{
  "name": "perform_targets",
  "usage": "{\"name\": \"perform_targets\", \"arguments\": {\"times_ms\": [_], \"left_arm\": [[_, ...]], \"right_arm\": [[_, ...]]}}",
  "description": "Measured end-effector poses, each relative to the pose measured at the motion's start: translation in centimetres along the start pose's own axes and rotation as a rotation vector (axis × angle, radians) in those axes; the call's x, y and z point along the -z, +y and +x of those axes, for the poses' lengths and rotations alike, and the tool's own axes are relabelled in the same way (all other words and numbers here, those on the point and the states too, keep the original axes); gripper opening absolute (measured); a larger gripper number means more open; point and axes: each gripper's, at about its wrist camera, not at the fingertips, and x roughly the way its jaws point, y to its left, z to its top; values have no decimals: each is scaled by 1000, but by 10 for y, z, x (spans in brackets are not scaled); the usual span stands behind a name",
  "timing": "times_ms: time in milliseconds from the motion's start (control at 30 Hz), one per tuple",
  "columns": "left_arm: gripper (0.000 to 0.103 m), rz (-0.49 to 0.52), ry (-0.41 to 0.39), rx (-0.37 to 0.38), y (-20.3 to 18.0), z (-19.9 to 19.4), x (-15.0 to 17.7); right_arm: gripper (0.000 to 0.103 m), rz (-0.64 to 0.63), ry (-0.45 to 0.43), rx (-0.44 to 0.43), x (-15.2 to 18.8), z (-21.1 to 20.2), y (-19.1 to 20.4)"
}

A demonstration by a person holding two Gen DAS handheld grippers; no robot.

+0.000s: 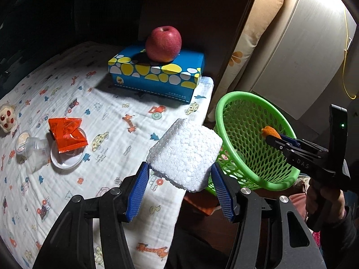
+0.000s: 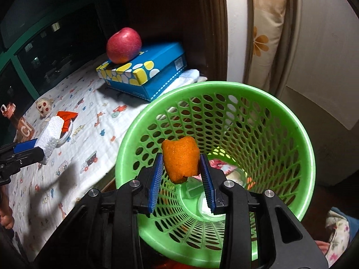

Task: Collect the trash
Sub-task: 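Carry the foam block and orange cake over the green basket and release both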

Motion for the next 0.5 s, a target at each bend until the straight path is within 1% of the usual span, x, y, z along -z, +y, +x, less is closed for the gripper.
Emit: {"name": "perform_targets", "arguments": {"times_ms": [167,300,433,500], "left_arm": [[55,48,1,16,-23,7,-11],[55,82,5,28,-40,16,-20],[55,105,14,49,-57,25,-28],[55,123,20,56,-66,31,-30]], "right_arm": [[37,35,8,32,5,-3,-23],[44,58,0,48,7,-7,-36],[48,76,-11,52,9,-14,-47],[52,86,-18,50,10,-19,-52]]}}
